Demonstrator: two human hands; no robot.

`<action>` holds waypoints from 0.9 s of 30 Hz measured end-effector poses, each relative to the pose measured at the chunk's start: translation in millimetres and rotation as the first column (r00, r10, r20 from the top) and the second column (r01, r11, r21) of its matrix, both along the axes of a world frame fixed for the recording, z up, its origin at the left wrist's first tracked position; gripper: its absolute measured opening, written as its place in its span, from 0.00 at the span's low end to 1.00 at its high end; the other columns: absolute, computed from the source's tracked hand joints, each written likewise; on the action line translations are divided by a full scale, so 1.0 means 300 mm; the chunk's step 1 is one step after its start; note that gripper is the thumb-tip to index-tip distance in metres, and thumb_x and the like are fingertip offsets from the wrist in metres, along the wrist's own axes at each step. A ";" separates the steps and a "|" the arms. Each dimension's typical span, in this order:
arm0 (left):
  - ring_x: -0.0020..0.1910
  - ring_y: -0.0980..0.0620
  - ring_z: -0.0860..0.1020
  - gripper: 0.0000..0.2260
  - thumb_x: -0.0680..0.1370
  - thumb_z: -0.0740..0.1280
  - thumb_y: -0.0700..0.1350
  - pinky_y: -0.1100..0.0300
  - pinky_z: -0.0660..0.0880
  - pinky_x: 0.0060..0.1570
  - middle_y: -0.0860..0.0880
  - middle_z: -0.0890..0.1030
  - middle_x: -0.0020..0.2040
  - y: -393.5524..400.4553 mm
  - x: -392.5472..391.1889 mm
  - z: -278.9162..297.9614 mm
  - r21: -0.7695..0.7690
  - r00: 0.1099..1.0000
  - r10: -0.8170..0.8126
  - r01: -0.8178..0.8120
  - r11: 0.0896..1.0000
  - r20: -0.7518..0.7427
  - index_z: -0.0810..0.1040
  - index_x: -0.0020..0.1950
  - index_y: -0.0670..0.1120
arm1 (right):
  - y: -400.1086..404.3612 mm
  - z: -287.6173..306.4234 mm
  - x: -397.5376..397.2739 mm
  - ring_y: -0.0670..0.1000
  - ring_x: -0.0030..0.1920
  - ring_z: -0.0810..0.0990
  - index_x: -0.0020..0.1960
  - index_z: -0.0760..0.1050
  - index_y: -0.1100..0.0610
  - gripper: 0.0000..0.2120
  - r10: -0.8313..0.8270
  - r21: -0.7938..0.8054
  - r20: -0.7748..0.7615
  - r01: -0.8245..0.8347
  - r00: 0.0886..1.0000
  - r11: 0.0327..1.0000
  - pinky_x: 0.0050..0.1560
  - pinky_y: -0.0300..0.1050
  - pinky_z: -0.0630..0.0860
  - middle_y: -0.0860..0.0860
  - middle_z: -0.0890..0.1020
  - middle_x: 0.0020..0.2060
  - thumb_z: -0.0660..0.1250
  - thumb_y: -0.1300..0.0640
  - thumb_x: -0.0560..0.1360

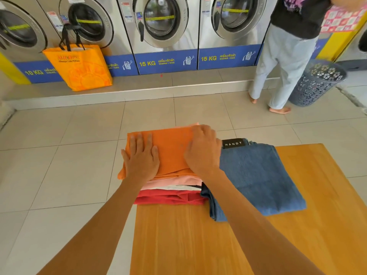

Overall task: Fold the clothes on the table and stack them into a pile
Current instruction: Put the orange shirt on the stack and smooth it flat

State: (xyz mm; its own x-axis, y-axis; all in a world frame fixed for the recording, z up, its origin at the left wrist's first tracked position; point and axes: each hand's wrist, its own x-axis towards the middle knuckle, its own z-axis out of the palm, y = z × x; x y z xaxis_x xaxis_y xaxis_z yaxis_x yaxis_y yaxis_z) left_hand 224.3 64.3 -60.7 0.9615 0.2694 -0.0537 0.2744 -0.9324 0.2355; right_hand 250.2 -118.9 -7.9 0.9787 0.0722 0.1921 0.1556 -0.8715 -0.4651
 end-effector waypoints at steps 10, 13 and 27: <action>0.80 0.46 0.44 0.28 0.83 0.40 0.60 0.37 0.43 0.75 0.51 0.41 0.81 0.094 -0.029 -0.035 -0.059 0.995 0.065 -0.069 0.996 -0.073 0.40 0.81 0.53 | -0.019 -0.113 0.197 0.56 0.81 0.47 0.81 0.54 0.45 0.28 0.235 -0.320 -0.348 -0.351 0.908 0.880 0.76 0.70 0.41 0.49 0.55 0.81 0.41 0.40 0.83; 0.80 0.43 0.47 0.28 0.83 0.42 0.58 0.38 0.49 0.75 0.49 0.42 0.82 0.087 -0.026 -0.047 -0.111 0.995 0.086 -0.090 0.990 -0.041 0.40 0.81 0.50 | 0.019 -0.089 0.164 0.58 0.81 0.45 0.81 0.55 0.51 0.27 0.223 -0.462 -0.292 -0.341 0.930 0.819 0.75 0.72 0.40 0.53 0.54 0.81 0.45 0.47 0.83; 0.58 0.44 0.80 0.16 0.78 0.68 0.53 0.51 0.75 0.58 0.47 0.83 0.59 0.181 0.093 0.096 -0.452 0.897 0.421 -0.323 0.831 0.134 0.82 0.60 0.46 | 0.127 -0.150 0.040 0.55 0.81 0.50 0.81 0.47 0.40 0.39 0.366 -0.235 -0.271 -0.430 0.890 0.872 0.77 0.65 0.38 0.50 0.55 0.82 0.36 0.25 0.74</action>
State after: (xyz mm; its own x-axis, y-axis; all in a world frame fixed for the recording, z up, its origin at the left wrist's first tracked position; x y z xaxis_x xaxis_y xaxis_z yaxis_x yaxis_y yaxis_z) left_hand 252.2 118.7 -32.0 0.7917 0.6097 -0.0399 0.4758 -0.5743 0.6662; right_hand 262.3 -80.8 -52.8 0.8692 0.4836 -0.1029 0.4433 -0.8544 -0.2712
